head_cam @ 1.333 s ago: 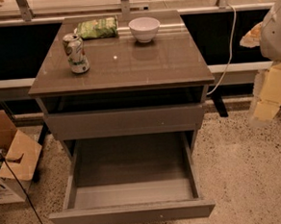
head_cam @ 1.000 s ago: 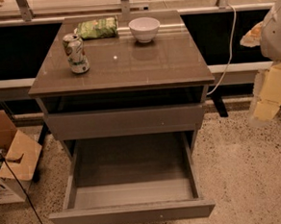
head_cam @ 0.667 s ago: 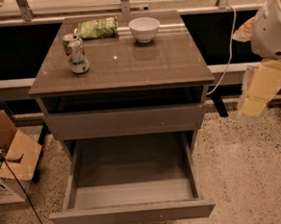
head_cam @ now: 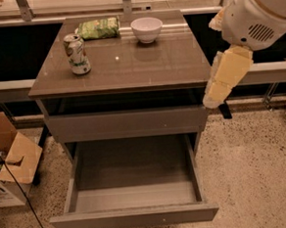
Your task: Place 7up can into middle drawer
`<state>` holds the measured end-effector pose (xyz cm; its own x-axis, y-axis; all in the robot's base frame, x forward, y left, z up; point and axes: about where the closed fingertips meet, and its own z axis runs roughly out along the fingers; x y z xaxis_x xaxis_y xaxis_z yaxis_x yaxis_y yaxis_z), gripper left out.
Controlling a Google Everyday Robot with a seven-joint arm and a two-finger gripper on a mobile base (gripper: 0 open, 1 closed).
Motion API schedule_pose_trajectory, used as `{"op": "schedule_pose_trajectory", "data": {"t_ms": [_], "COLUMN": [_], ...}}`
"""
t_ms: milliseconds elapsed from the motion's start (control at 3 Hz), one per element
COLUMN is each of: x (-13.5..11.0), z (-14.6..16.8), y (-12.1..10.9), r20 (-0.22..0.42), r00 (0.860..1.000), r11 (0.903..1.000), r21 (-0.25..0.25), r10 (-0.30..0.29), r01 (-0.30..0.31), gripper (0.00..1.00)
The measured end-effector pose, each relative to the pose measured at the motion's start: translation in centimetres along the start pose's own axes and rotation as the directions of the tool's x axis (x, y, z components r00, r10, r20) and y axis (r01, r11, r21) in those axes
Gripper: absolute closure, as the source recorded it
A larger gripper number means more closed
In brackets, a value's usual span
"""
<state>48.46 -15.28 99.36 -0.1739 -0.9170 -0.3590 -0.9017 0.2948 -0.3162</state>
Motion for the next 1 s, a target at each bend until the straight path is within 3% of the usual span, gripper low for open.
{"op": "schedule_pose_trajectory", "data": {"t_ms": [333,667,1000], "x": [-3.4,-3.6,-4.9], "z": [4.3,4.5,5.4], "y": [-3.8,-3.9,-3.7], "r20": [0.040,0.048,0.094], "r00": [0.998,0.997,0.993], "r11": [0.9978,0.9977,0.9970], "r21": [-0.043,-0.043,-0.038], "r10": [0.052,0.054,0.071], "r01": [-0.050,-0.052,-0.068], "gripper": [0.00,0.00,0.00]}}
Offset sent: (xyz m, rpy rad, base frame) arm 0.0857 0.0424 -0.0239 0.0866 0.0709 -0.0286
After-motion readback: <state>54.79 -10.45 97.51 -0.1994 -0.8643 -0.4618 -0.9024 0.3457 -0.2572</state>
